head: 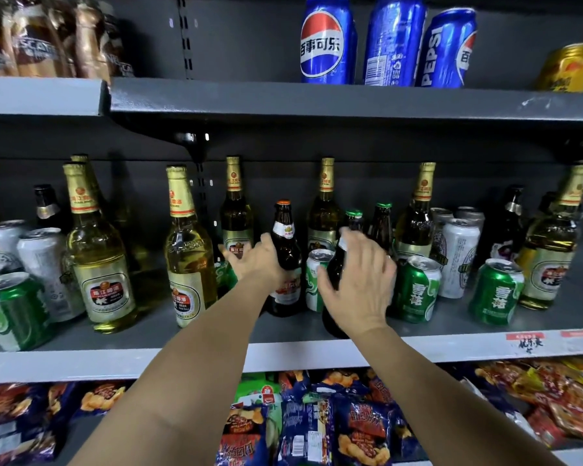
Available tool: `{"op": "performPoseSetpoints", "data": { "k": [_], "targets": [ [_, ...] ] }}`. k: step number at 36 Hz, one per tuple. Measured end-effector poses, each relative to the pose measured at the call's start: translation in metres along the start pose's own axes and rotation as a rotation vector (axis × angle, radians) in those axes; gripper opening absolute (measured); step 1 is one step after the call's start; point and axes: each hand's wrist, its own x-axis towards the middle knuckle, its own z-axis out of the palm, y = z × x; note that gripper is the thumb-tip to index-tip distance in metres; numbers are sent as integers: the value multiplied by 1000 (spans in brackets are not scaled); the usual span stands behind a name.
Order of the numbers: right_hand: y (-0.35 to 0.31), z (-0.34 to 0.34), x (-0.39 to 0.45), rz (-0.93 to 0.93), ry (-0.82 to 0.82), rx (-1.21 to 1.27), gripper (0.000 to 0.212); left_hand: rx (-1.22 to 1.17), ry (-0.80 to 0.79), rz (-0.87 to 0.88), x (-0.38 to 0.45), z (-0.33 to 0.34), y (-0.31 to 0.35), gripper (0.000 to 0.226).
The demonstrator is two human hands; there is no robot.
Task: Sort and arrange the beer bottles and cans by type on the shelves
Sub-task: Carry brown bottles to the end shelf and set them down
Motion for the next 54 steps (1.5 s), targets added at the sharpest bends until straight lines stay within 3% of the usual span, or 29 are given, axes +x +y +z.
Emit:
{"op": "performPoseSetpoints", "data": {
  "k": [3, 8, 14, 16, 22, 28, 34, 43, 54],
  "targets": [
    [-15, 2, 3, -269, -33, 13, 47, 22, -9, 11, -1, -1, 3, 73],
    [-26, 15, -7, -420, -270, -38, 41, -9, -9, 1, -3, -2, -1, 47],
    [-31, 18, -14, -338, -465, -32, 35, -5, 186, 60, -20, 14, -10, 67],
    [-32, 16, -14, -313, -494, -25, 26, 0, 264, 123, -30, 18, -15, 67],
    [-39, 6, -29, -245, -602, 4, 36, -3, 303, 226, -73, 23, -30, 56],
    [-57, 2, -53, -355, -770, 78, 43, 59, 258, 89, -122, 26, -69, 34],
    [-115, 5, -86, -471, -876, 189, 50, 198, 113, -137, -179, 21, -146, 47],
    [-251, -4, -153, -702, -1138, 267, 75, 183, 20, -527, -286, -7, -282, 56],
    [-461, -35, -230, -909, -1186, 391, 66, 262, -11, -772, -421, -65, -460, 56]
  ]
}}
